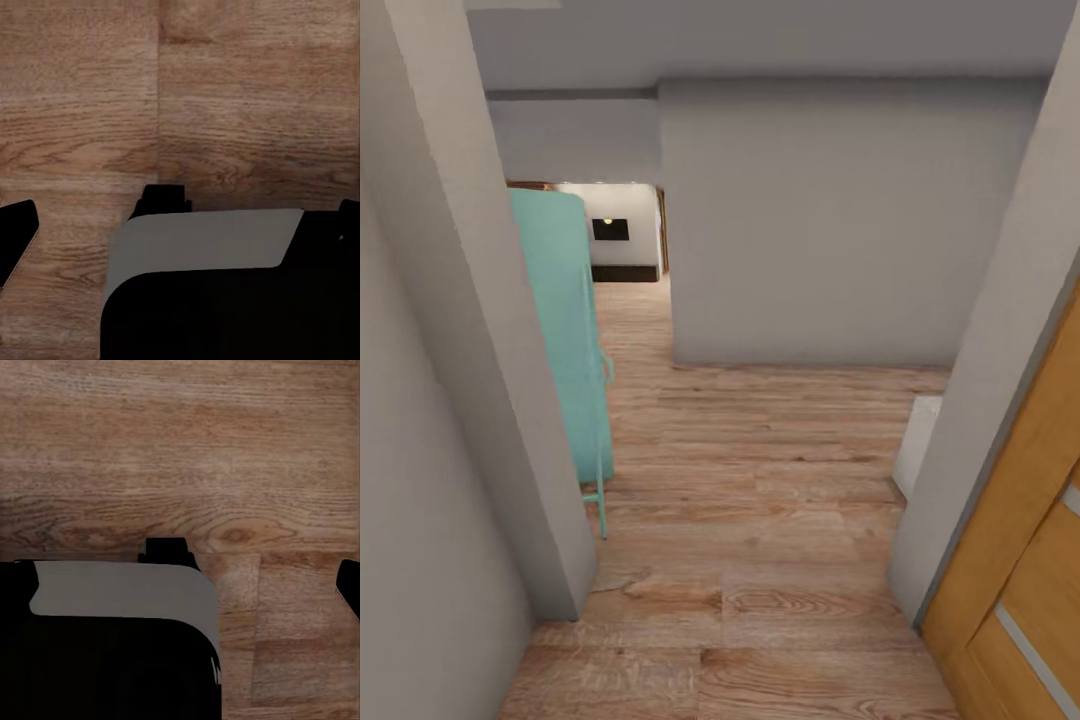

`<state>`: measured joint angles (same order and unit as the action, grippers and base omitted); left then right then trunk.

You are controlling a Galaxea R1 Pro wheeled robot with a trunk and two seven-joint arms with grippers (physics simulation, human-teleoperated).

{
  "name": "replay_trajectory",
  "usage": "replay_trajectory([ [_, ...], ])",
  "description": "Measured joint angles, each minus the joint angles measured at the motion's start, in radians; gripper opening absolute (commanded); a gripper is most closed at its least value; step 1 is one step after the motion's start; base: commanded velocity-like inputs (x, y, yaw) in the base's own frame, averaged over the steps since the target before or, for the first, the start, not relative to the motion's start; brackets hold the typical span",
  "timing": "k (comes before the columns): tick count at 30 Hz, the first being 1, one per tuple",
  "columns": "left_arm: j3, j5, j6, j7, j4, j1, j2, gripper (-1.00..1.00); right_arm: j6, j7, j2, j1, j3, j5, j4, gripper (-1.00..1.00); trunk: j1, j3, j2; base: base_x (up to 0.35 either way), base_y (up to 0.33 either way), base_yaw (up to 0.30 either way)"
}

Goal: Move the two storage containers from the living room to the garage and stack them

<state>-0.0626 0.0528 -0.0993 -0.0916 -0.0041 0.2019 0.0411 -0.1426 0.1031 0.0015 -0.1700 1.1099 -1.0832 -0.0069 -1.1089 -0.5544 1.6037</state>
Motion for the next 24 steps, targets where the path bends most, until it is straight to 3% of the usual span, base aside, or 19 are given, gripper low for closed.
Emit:
replay_trajectory([
  [24,0.0,0.001,0.0,0.0,0.0,0.0,-0.002,1.0,0.001,-0.001,0.0,0.0,0.0,0.001,0.0,1.0,0.0,0.0,0.0,0.322,0.0,0.0],
])
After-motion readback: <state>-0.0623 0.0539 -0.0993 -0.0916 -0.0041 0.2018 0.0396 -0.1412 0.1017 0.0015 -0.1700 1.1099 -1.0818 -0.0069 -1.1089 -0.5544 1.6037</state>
